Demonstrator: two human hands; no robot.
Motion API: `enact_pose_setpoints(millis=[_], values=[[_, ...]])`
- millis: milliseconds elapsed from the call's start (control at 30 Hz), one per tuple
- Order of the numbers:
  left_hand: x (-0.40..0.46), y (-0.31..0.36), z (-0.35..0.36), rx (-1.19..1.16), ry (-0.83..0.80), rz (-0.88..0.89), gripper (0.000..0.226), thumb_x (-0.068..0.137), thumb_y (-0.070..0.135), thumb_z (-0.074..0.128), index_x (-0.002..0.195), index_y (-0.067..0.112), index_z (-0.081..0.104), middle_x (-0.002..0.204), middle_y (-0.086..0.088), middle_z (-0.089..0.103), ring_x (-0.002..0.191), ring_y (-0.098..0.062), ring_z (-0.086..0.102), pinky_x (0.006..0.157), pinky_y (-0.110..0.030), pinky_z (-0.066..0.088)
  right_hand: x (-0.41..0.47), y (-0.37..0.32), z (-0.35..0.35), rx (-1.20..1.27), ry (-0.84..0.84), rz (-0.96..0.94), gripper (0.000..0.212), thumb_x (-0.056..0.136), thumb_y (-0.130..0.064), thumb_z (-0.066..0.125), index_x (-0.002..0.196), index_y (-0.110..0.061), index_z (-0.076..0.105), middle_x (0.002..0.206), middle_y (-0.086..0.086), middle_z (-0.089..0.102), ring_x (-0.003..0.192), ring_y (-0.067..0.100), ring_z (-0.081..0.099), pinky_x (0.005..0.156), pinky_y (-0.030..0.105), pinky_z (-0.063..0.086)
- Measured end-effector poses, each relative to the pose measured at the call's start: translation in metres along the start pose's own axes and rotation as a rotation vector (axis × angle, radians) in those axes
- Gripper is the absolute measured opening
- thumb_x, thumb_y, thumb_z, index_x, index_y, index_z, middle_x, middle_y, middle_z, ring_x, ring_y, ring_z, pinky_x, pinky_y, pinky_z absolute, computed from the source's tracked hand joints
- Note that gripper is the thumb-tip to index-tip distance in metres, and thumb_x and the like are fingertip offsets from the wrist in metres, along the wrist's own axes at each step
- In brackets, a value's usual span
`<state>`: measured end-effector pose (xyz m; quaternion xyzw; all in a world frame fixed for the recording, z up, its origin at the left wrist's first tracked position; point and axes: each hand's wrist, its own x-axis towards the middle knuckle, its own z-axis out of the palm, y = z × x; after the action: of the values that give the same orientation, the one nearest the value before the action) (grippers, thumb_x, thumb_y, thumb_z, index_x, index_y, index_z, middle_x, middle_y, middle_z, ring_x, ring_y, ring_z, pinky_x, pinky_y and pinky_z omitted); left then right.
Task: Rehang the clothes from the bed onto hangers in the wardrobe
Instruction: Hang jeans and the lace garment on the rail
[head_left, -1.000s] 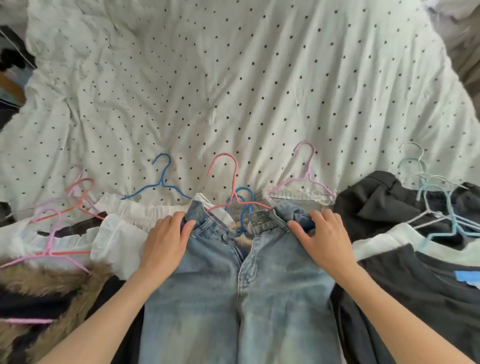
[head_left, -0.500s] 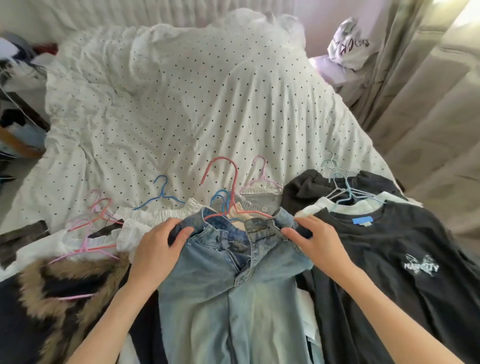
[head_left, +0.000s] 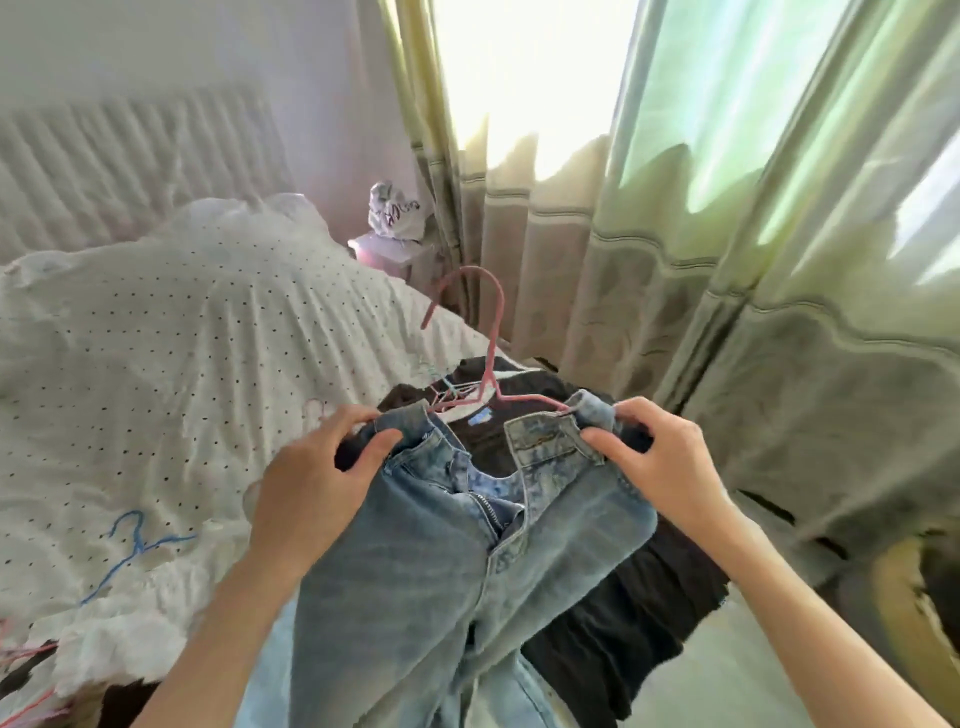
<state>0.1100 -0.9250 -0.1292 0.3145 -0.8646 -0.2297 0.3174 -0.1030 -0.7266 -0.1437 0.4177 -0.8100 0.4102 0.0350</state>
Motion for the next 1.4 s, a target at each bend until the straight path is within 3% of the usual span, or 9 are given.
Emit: enact_pose_setpoints(millis=[167,267,400,567,733,833,1000,1200,1400], values=[[0.005,0.106,0.036,-0.079,-0.006,0.190,0.032,0.082,0.046,0.064,0.098,0.019,0.068,0.075,-0.005,0.068,0.071,-0.028,0.061,0.057,-0.026,0.036,-0.032,0.022,-0.114,-0.053,0.185,0.144,0.027,0.074,-0.041,0.070,0.067,-0.018,0.059,0.055,-0.005,0.051,0.053,0.010,0.043,0.058,0.030,0.037],[0.003,0.164,0.072,-0.203,-0.108,0.247,0.037,0.079,0.058,0.061,0.093,0.025,0.068,0.079,-0.002,0.069,0.077,-0.027,0.063,0.066,-0.032,0.045,-0.059,0.041,-0.181,-0.149,0.310,0.220,0.028,0.072,-0.049,0.067,0.057,-0.031,0.050,0.049,-0.009,0.045,0.050,0.007,0.041,0.055,0.031,0.036],[-0.012,0.242,0.121,-0.354,-0.234,0.301,0.036,0.075,0.063,0.057,0.084,0.030,0.068,0.074,0.008,0.068,0.075,-0.017,0.064,0.070,-0.038,0.050,-0.107,0.071,-0.256,-0.299,0.458,0.346,0.036,0.064,-0.066,0.059,0.063,-0.031,0.053,0.055,-0.010,0.054,0.056,0.009,0.050,0.056,0.034,0.043],[-0.043,0.348,0.175,-0.417,-0.349,0.432,0.022,0.081,0.047,0.061,0.085,0.026,0.066,0.069,0.010,0.062,0.073,-0.018,0.059,0.062,-0.032,0.040,-0.176,0.106,-0.344,-0.341,0.647,0.442,0.029,0.066,-0.052,0.070,0.079,-0.033,0.052,0.052,-0.009,0.047,0.050,0.005,0.044,0.052,0.027,0.035],[-0.091,0.449,0.227,-0.465,-0.461,0.493,0.021,0.088,0.044,0.054,0.098,0.027,0.062,0.077,0.010,0.055,0.075,-0.014,0.044,0.054,-0.031,0.028,-0.251,0.119,-0.418,-0.466,0.779,0.594,0.015,0.071,-0.048,0.071,0.076,-0.038,0.060,0.056,-0.013,0.054,0.057,0.005,0.052,0.055,0.018,0.037],[-0.124,0.498,0.258,-0.515,-0.566,0.558,0.020,0.090,0.042,0.052,0.101,0.028,0.062,0.081,0.012,0.055,0.077,-0.012,0.043,0.053,-0.023,0.026,-0.297,0.124,-0.450,-0.525,0.819,0.742,0.016,0.077,-0.050,0.065,0.079,-0.034,0.064,0.066,-0.014,0.061,0.067,0.008,0.057,0.060,0.017,0.037],[-0.178,0.562,0.310,-0.521,-0.839,0.704,0.020,0.092,0.047,0.045,0.104,0.040,0.059,0.081,0.015,0.053,0.088,-0.016,0.050,0.064,-0.032,0.033,-0.368,0.124,-0.481,-0.567,0.862,1.000,0.035,0.085,-0.047,0.059,0.105,-0.019,0.066,0.099,-0.003,0.066,0.094,0.015,0.059,0.084,0.031,0.046],[-0.235,0.631,0.334,-0.662,-0.994,0.974,0.024,0.093,0.038,0.048,0.108,0.024,0.061,0.082,0.004,0.059,0.090,-0.025,0.057,0.057,-0.033,0.027,-0.435,0.103,-0.489,-0.611,0.972,1.209,0.046,0.070,-0.061,0.061,0.064,-0.016,0.056,0.063,-0.002,0.054,0.062,0.015,0.051,0.063,0.037,0.043],[-0.294,0.700,0.346,-0.697,-1.074,1.189,0.030,0.095,0.039,0.043,0.112,0.021,0.058,0.099,-0.013,0.065,0.099,-0.040,0.054,0.076,-0.039,0.032,-0.465,0.065,-0.483,-0.893,1.153,1.359,0.058,0.076,-0.051,0.066,0.051,-0.019,0.025,0.045,-0.003,0.027,0.045,0.013,0.028,0.050,0.032,0.023]])
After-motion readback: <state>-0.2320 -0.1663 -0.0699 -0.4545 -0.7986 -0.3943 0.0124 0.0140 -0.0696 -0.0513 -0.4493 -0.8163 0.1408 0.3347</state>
